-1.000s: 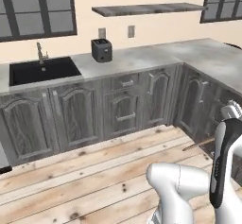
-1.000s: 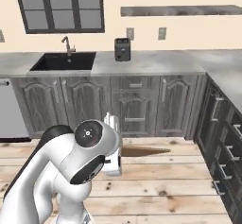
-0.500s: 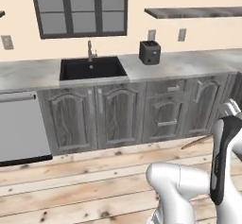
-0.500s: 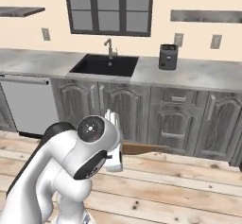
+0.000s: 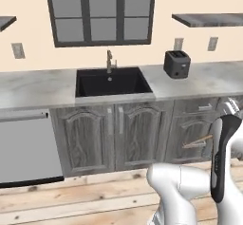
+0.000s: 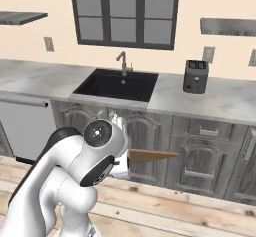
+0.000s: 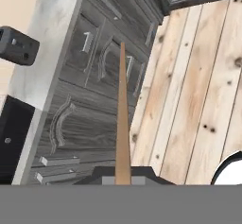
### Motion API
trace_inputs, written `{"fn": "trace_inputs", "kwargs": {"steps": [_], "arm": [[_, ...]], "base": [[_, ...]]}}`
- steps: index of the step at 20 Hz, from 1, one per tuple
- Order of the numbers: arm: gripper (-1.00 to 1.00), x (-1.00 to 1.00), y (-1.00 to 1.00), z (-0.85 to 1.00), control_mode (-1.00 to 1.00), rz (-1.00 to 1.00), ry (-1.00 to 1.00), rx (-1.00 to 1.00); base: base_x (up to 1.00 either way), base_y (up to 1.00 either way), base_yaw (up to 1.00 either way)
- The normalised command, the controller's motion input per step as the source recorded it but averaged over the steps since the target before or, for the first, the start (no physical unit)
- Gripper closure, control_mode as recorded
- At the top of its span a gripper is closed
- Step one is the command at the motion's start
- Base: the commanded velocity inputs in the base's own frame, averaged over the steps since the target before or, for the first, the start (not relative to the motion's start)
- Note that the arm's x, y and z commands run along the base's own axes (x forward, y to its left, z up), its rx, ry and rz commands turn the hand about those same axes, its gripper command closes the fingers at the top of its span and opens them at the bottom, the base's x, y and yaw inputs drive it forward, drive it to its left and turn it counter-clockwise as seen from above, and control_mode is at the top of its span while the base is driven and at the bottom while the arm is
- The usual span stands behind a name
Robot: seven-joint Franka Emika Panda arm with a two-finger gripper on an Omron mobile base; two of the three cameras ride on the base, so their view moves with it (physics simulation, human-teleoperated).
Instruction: Move the cutting board and knife to the sink. Then move spray from the cabinet to the counter.
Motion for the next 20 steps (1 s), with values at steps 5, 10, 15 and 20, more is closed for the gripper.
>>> {"fn": "trace_inputs", "kwargs": {"steps": [5,10,15,20], "arm": [[1.0,0.0,0.0,0.0,1.0,0.0,0.0,0.0],[1.0,0.0,0.0,0.0,1.0,0.0,0.0,0.0],[1.0,0.0,0.0,0.0,1.0,0.0,0.0,0.0],[1.0,0.0,0.0,0.0,1.0,0.0,0.0,0.0]], "base": [[0.78,0.84,0.0],[0.78,0.85,0.0],[0.58,0.66,0.0],[0.42,0.3,-0.01]]}}
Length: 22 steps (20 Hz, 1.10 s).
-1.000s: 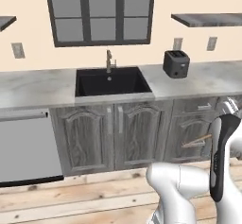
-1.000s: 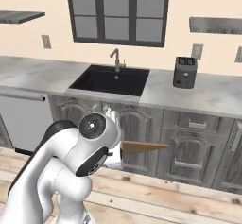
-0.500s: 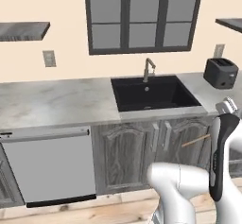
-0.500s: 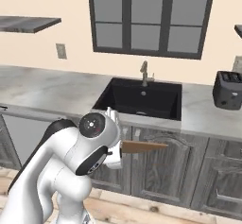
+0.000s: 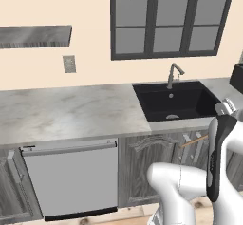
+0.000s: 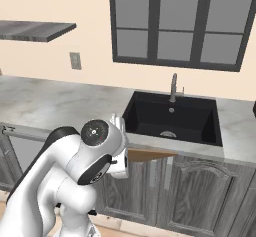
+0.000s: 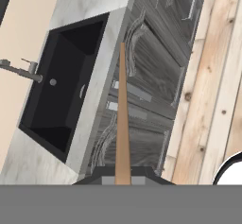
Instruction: Move the cutting board and knife to the sink. Then move spray from the cabinet to the counter.
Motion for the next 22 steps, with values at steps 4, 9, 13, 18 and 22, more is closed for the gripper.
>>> {"fn": "trace_inputs", "kwargs": {"steps": [4,9,13,18,22], "arm": [[1.0,0.0,0.0,0.0,1.0,0.0,0.0,0.0],[1.0,0.0,0.0,0.0,1.0,0.0,0.0,0.0],[1.0,0.0,0.0,0.0,1.0,0.0,0.0,0.0],[1.0,0.0,0.0,0.0,-1.0,-0.02,-0.02,0.0],[1.0,-0.04,-0.01,0.04,-1.0,-0.07,-0.04,0.0]], "base": [[0.21,-0.02,-0.1],[0.35,0.0,-0.04],[0.46,0.0,-0.01],[0.19,0.0,-0.01],[0.0,0.0,0.0]]}}
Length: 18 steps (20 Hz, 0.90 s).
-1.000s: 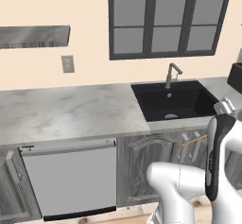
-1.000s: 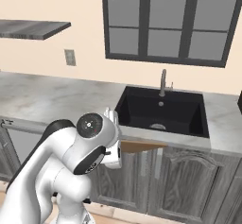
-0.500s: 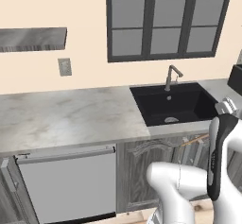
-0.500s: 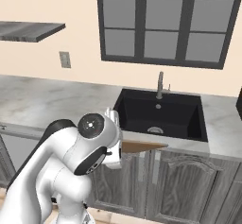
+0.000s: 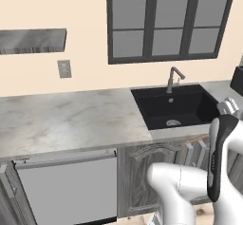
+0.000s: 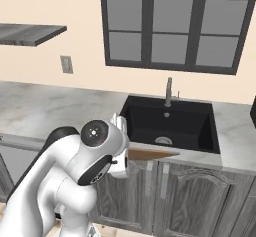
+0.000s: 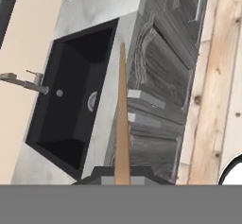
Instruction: Move the cutting board and knife to the sink. Then move spray from the cabinet to the counter.
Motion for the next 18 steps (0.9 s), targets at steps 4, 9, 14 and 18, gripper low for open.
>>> {"fn": "trace_inputs", "kwargs": {"steps": [4,9,14,18], "arm": [[1.0,-0.3,0.0,0.3,-1.0,-0.09,-0.12,0.0],[1.0,-0.04,0.0,0.4,-1.0,-0.06,-0.37,0.0],[1.0,0.71,0.01,0.36,-1.0,-0.17,-0.2,0.0],[1.0,1.0,0.08,0.08,-1.0,-0.27,0.17,0.0]], "base": [[0.0,0.0,0.0],[0.0,0.0,0.0],[0.0,0.0,0.0],[0.0,0.0,0.0]]}}
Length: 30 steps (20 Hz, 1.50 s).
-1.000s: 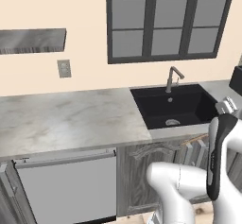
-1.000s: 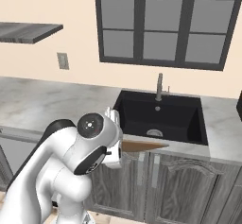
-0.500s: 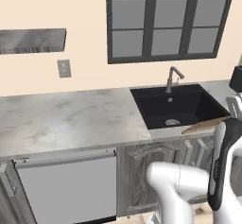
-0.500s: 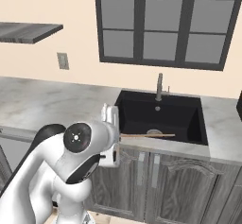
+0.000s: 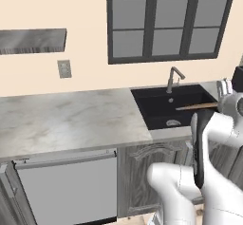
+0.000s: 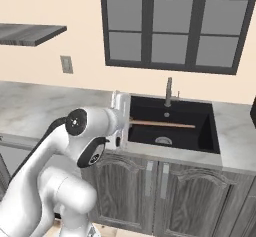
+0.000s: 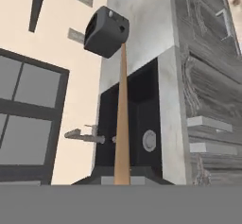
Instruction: Move the cutting board and knife to the sink. Then move spray from the cabinet to the counter.
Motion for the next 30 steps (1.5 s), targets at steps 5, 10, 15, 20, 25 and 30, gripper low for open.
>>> {"fn": "trace_inputs", "kwargs": {"steps": [5,10,15,20,25,30], "arm": [[1.0,0.97,-0.02,0.0,-1.0,-0.23,0.26,0.0],[1.0,0.69,-0.29,0.0,-1.0,-0.16,0.26,0.1],[1.0,0.86,-0.11,-0.29,-1.0,-0.07,0.01,0.05],[1.0,0.37,-0.01,-0.65,-1.0,0.0,-0.12,0.0],[1.0,0.23,-0.46,-0.87,-1.0,-0.2,-0.26,0.07],[1.0,0.41,-0.37,-0.41,-1.0,-0.35,-0.21,0.17]], "base": [[0.0,0.0,0.0],[0.0,0.0,0.0],[0.0,0.0,0.0],[0.0,0.0,0.0],[0.0,0.0,0.0],[0.0,0.0,0.0]]}}
